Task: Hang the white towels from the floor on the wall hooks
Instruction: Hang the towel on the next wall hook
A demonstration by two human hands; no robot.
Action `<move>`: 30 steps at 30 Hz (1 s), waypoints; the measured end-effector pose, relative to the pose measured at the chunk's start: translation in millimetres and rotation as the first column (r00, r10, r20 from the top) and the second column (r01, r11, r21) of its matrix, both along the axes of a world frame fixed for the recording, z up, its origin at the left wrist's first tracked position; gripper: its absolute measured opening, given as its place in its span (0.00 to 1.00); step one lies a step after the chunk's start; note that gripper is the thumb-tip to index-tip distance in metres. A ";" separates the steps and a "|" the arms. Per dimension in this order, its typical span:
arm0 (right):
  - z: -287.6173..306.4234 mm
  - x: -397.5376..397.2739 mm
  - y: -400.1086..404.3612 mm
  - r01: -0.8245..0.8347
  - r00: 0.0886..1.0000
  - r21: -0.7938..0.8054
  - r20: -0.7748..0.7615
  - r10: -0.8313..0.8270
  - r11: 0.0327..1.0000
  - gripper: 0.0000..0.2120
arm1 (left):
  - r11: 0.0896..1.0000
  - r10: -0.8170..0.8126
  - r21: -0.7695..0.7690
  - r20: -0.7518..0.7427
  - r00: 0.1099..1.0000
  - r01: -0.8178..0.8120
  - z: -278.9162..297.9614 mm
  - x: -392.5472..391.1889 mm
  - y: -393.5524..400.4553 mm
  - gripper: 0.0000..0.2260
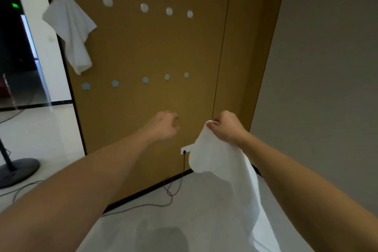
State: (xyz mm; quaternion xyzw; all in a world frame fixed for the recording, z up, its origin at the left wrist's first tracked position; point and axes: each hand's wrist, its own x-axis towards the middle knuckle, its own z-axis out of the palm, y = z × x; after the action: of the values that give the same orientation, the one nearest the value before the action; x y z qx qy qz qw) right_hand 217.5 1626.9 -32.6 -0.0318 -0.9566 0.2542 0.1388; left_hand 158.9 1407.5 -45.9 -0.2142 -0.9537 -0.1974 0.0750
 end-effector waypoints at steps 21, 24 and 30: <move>65.5 -397.9 -102.8 -0.660 0.749 -0.194 -0.083 0.658 0.726 0.14 | 0.935 0.159 0.289 0.175 0.972 -0.205 89.8 -291.4 -52.3 0.05; 78.3 -443.4 -106.3 -0.709 0.704 -0.159 -0.103 0.703 0.687 0.15 | 0.907 0.265 0.295 0.155 0.952 -0.301 101.4 -324.3 -62.1 0.08; 104.2 -528.7 -120.8 -0.757 0.649 -0.209 -0.136 0.748 0.619 0.18 | 0.802 0.378 0.476 0.062 0.924 -0.360 121.3 -399.0 -93.2 0.09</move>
State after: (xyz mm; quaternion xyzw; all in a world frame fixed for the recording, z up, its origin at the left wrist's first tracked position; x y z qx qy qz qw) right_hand -311.2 1506.1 71.6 0.3589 -0.8397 0.4063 0.0317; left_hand -240.1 1314.2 75.4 -0.0029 -0.8966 -0.4046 0.1799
